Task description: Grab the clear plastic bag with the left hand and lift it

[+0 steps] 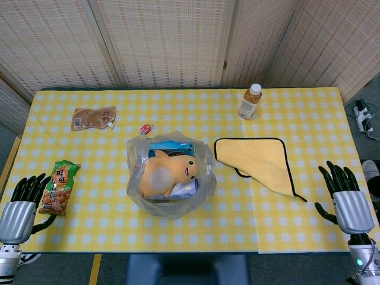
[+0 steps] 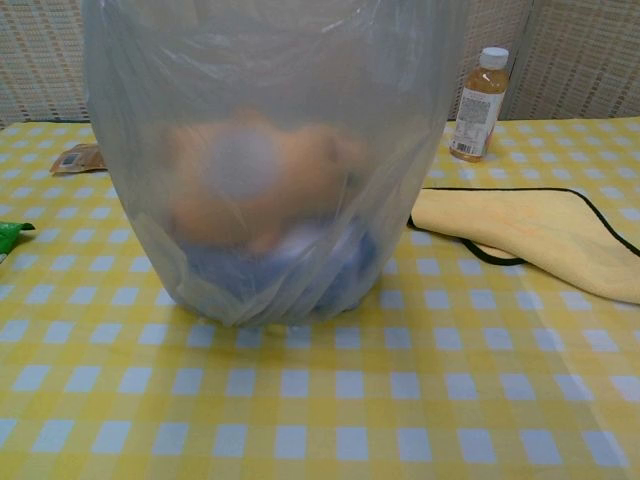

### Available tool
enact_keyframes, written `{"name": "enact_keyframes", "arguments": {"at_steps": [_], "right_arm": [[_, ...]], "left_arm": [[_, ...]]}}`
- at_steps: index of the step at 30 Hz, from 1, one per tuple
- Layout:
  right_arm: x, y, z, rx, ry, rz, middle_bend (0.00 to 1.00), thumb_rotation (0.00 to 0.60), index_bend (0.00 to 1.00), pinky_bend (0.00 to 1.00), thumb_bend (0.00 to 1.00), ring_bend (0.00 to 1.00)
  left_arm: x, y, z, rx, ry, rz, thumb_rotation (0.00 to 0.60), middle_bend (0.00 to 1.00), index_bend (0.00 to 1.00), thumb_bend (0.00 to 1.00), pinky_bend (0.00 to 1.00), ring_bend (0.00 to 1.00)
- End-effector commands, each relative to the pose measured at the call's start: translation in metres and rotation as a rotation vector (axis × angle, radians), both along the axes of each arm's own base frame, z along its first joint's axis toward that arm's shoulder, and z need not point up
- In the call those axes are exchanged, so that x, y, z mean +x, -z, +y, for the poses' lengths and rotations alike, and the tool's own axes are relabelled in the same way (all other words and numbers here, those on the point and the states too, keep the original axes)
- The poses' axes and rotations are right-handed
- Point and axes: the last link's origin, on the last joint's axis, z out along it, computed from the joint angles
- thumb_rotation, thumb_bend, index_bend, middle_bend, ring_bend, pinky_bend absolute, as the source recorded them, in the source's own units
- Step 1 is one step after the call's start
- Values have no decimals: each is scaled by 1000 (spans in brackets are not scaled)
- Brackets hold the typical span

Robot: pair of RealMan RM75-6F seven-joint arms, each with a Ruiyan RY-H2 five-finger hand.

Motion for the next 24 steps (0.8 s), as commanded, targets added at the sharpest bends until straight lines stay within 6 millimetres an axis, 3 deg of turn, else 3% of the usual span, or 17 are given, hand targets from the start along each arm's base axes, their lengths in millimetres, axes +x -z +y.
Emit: {"name": "enact_keyframes", "arguments": {"at_steps": [1,7,14,19,24], "right_arm": [[0,-1,1,-2,0,-2,0,600,0,0,294,0],[0,-6,7,-14,-9,-11,0,600,0,0,294,0],[-2,-10,10,-27,-8,-19,0,600,0,0,293,0],[1,-4,10,1,-26,-15,0,600,0,0,293,0],[4,0,9,4,-46,1,0,600,0,0,294,0]], "left_arm": [[-1,2,1,-16,10,-9,600,77,58,253,41,24],[9,7,1,-55,66,-119,600,82,81,264,84,51],[26,-3,9,-283,131,-567,600,145,130,267,242,109],[44,-26,21,-557,132,-904,600,125,69,233,121,33],[67,-41,28,-745,215,-1188,600,57,39,190,84,2]]}}
